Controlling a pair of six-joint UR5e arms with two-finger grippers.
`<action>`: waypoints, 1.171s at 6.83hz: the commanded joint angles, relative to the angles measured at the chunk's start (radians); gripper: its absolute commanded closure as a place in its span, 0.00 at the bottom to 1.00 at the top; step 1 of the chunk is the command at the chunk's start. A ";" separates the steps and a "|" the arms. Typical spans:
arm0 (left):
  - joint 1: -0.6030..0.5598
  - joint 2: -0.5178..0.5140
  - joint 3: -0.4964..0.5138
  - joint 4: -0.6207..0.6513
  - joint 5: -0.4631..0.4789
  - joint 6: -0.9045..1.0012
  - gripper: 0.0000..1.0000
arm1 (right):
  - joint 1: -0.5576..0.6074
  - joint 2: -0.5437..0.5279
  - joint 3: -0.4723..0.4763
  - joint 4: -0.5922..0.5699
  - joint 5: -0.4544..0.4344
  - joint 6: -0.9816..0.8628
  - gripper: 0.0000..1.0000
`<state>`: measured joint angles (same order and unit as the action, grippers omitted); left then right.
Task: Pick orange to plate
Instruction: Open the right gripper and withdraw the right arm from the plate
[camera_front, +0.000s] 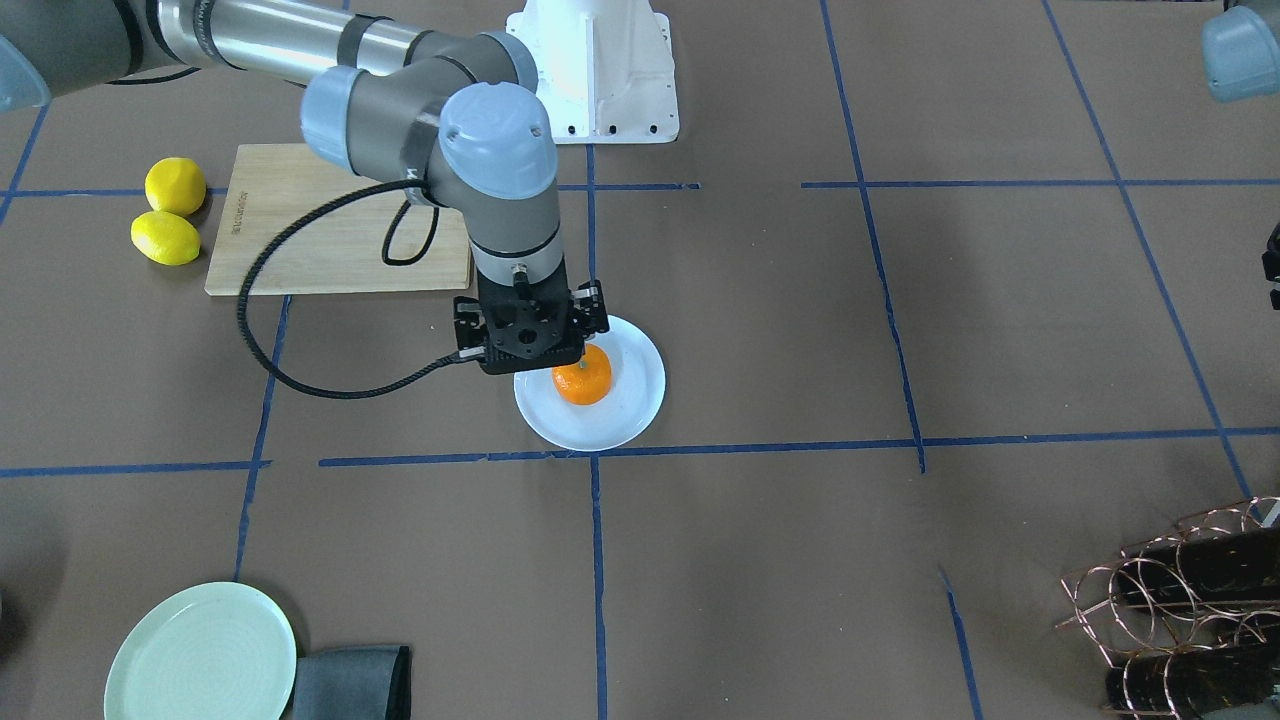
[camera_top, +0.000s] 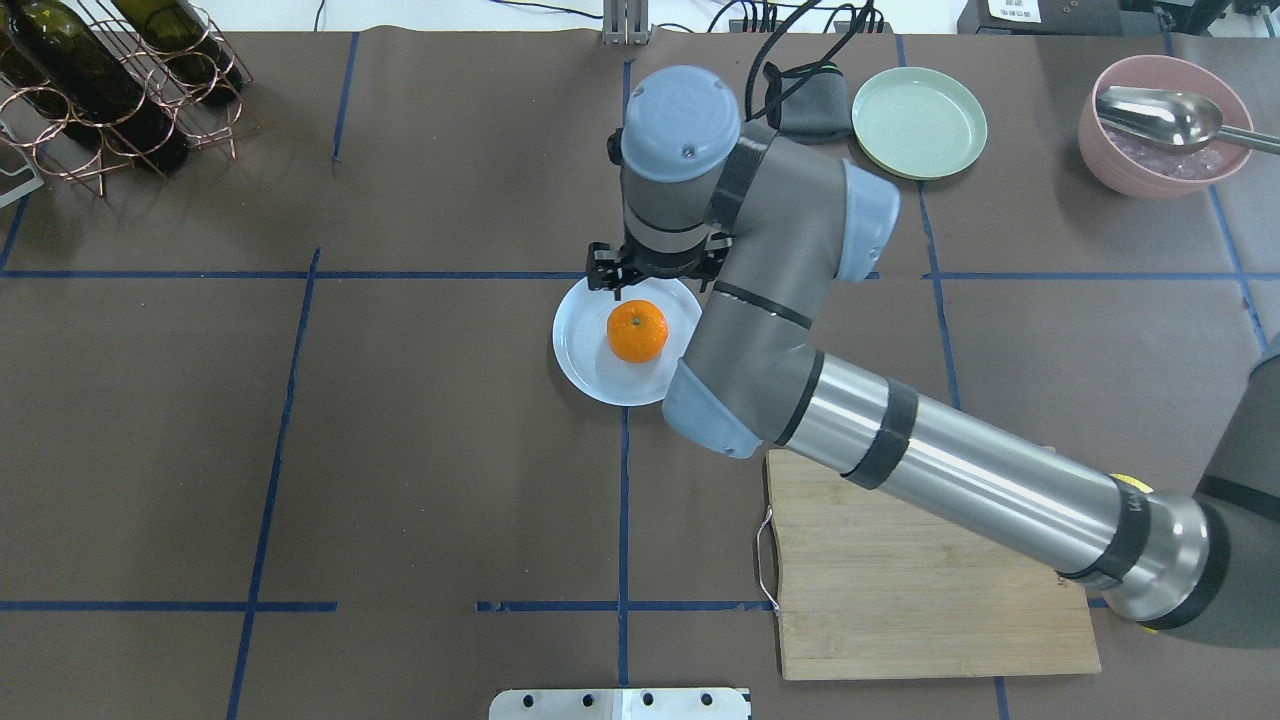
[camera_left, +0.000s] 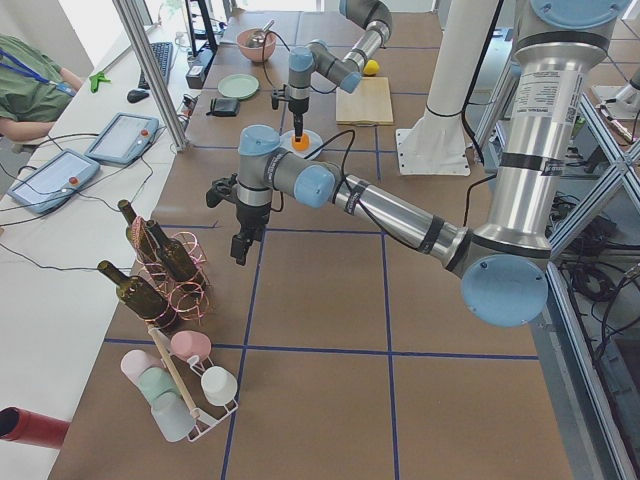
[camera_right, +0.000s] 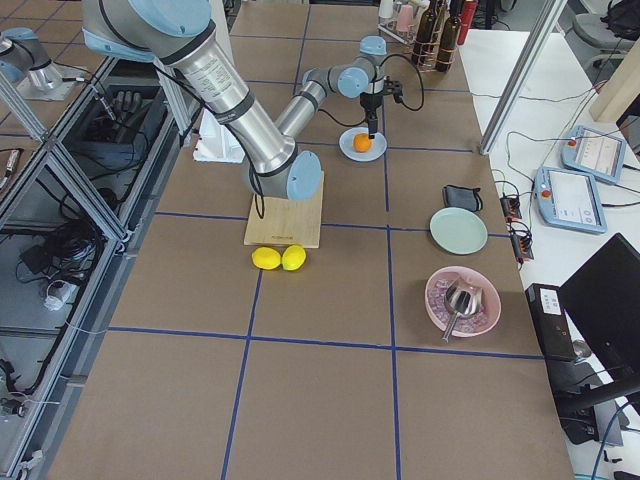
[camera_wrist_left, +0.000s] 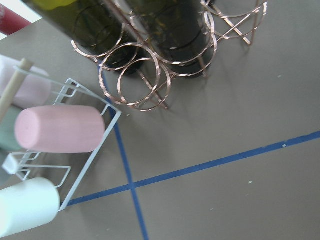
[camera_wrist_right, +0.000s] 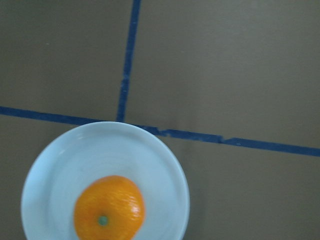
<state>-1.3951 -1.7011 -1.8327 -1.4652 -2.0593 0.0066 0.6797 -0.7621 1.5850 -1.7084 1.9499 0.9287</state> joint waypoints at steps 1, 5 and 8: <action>-0.109 0.001 0.100 0.026 -0.177 0.131 0.00 | 0.166 -0.216 0.249 -0.103 0.116 -0.225 0.00; -0.170 0.075 0.178 0.014 -0.279 0.216 0.00 | 0.473 -0.416 0.253 -0.109 0.289 -0.595 0.00; -0.170 0.115 0.184 0.014 -0.279 0.214 0.00 | 0.665 -0.529 0.160 -0.105 0.363 -0.912 0.00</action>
<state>-1.5640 -1.5991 -1.6477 -1.4512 -2.3378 0.2205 1.2606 -1.2492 1.7987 -1.8157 2.2832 0.1593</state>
